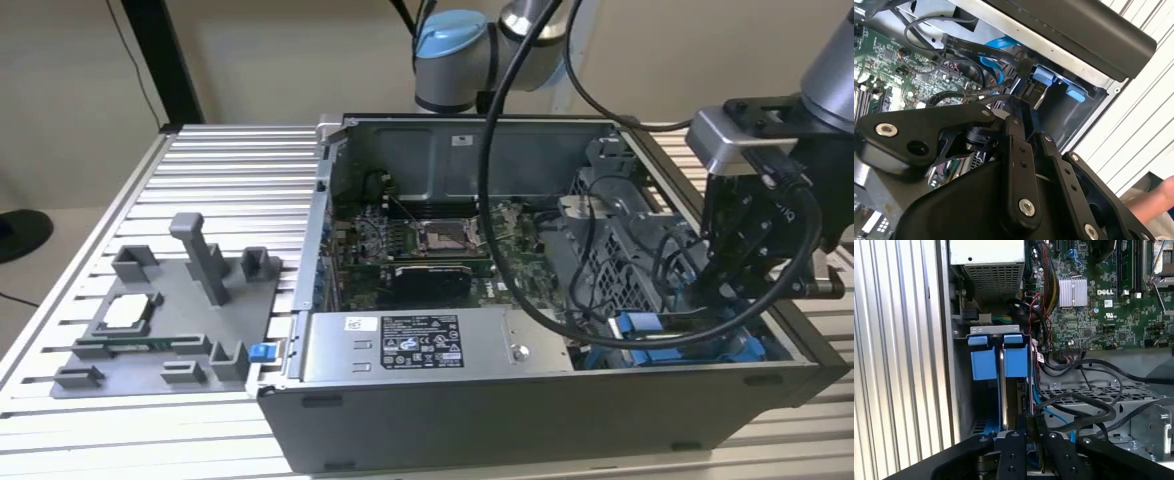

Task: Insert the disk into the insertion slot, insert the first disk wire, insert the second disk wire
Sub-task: 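Insert the first disk wire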

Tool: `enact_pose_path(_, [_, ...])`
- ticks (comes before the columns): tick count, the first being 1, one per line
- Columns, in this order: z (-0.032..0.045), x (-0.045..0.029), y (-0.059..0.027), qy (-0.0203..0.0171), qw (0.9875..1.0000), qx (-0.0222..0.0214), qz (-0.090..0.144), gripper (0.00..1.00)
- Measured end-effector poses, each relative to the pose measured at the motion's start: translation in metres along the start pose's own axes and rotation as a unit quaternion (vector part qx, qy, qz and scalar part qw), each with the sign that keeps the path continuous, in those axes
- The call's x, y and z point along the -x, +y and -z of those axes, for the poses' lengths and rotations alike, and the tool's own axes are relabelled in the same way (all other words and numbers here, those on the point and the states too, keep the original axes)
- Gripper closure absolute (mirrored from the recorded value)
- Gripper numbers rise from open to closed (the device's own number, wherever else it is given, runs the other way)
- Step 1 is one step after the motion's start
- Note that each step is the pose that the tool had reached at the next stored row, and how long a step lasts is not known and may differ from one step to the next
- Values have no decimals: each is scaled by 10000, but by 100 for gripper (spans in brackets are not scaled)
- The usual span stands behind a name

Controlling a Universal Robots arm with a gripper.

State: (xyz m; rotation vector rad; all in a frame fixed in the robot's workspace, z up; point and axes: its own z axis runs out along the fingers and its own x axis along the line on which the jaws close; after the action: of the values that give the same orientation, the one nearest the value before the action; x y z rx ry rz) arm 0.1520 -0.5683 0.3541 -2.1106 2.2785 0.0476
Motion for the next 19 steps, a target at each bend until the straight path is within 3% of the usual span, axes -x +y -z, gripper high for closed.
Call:
enact_pose_path(5, [-32, 4, -48, -41, 10000, 4, 10, 100])
enact_pose_path(19, [-89, -18, -61, -40, 10000, 3, 10, 100])
